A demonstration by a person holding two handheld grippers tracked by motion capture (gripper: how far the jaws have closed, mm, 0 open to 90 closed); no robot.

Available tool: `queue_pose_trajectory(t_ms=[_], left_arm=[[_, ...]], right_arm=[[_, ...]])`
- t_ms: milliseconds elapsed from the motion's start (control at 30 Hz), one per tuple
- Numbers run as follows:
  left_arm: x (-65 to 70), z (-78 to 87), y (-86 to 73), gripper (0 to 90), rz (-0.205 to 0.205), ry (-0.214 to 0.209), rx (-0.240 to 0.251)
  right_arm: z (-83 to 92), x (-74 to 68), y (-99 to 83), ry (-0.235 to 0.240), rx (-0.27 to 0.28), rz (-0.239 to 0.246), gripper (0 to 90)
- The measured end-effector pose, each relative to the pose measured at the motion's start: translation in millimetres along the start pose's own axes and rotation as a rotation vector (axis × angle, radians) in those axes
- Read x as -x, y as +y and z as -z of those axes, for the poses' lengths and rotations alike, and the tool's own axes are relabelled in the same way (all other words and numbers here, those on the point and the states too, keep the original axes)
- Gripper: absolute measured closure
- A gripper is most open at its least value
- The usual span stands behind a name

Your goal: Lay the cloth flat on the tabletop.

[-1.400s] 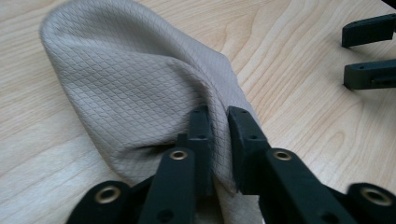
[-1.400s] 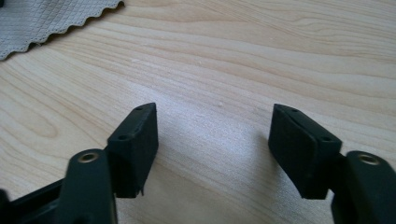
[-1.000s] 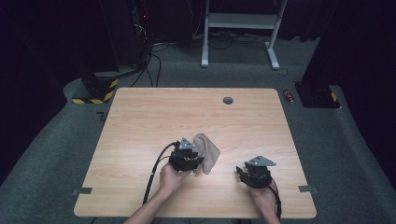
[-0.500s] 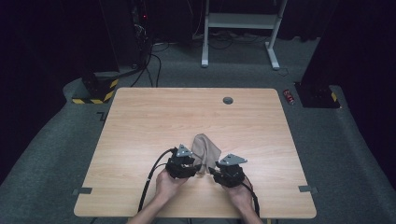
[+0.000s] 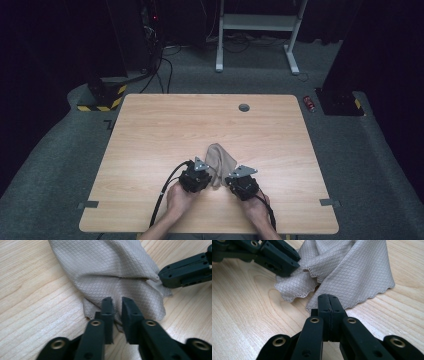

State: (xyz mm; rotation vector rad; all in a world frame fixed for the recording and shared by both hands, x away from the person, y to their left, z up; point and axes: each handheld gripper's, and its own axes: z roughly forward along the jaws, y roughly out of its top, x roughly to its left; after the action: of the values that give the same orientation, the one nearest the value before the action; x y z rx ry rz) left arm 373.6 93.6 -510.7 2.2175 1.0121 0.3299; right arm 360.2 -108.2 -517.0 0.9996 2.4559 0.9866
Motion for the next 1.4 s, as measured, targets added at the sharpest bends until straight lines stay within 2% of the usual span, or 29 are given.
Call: queue_pose_trajectory(t_ms=[67, 133, 200, 267, 367, 433, 500, 533, 567, 633, 700, 867, 933, 1100, 1233, 1300, 1333, 1400], left_arm=[[-0.2, 1.7, -0.4, 84.1, 0.001, 0.007, 0.003], [-0.2, 5.8, -1.3, 82.7, 0.029, -0.032, 0.031], [1.3, 10.5, -0.5, 72.9, 0.041, -0.077, 0.068], [5.8, 13.4, 2.2, 66.2, 0.03, -0.098, 0.082], [12.7, 10.3, 5.4, 61.2, 0.018, -0.1, 0.068], [15.8, 3.9, 5.6, 60.5, 0.009, -0.088, 0.039], [18.8, -3.3, 4.6, 64.3, -0.013, -0.063, 0.005], [19.7, -4.8, 4.0, 68.1, -0.029, -0.046, 0.008], [20.1, -5.1, 4.2, 73.9, -0.034, -0.031, 0.007], [18.4, -3.4, 4.2, 84.4, -0.032, -0.027, 0.008], [14.7, 2.0, 3.2, 88.5, -0.038, -0.02, 0.024], [-1.0, 24.4, -1.9, 88.9, 0.008, -0.033, 0.078], [-9.4, 34.9, -5.2, 88.8, 0.016, -0.018, 0.09], [-31.7, 54.2, -17.3, 88.8, 0.081, 0.012, 0.114], [-46.7, 61.7, -27.1, 88.8, 0.13, 0.027, 0.121], [-50.2, 61.5, -30.8, 88.6, 0.147, 0.021, 0.11], [-50.7, 60.6, -32.0, 88.4, 0.142, 0.026, 0.101], [-48.7, 57.9, -33.1, 87.4, 0.142, 0.026, 0.093]], right_arm=[[1.8, 0.6, -0.2, 0.002, 0.012, -0.009, 89.8], [5.2, 1.4, -0.4, 0.011, 0.035, -0.022, 85.3], [7.2, 1.2, -0.2, 0.029, 0.044, -0.031, 79.2], [6.5, -0.5, 0.1, 0.038, 0.036, -0.02, 74.2], [0.8, -3.3, 0.0, 0.027, 0.004, 0.002, 71.7], [-1.1, -4.2, -0.6, 0.014, 0.01, 0.009, 75.4], [-0.9, -4.6, -0.1, -0.006, 0.005, 0.022, 84.0], [-0.6, -4.3, 0.0, -0.011, 0.002, 0.026, 87.8], [-0.1, -3.6, 0.0, -0.011, -0.002, 0.026, 88.8], [1.4, -2.5, -0.9, -0.016, -0.006, 0.02, 89.4], [4.1, -0.3, -2.4, -0.024, 0.0, 0.019, 89.6], [18.1, 9.3, -3.3, -0.035, 0.042, -0.018, 89.7], [24.8, 14.7, -2.9, -0.045, 0.058, -0.022, 89.7], [38.8, 30.8, -4.0, -0.086, 0.082, -0.056, 89.7], [45.5, 44.6, -6.4, -0.117, 0.095, -0.096, 89.7], [47.4, 49.6, -7.7, -0.112, 0.102, -0.12, 89.7], [47.9, 50.1, -7.8, -0.104, 0.105, -0.128, 89.7], [47.8, 47.5, -6.5, -0.104, 0.104, -0.115, 89.7]])
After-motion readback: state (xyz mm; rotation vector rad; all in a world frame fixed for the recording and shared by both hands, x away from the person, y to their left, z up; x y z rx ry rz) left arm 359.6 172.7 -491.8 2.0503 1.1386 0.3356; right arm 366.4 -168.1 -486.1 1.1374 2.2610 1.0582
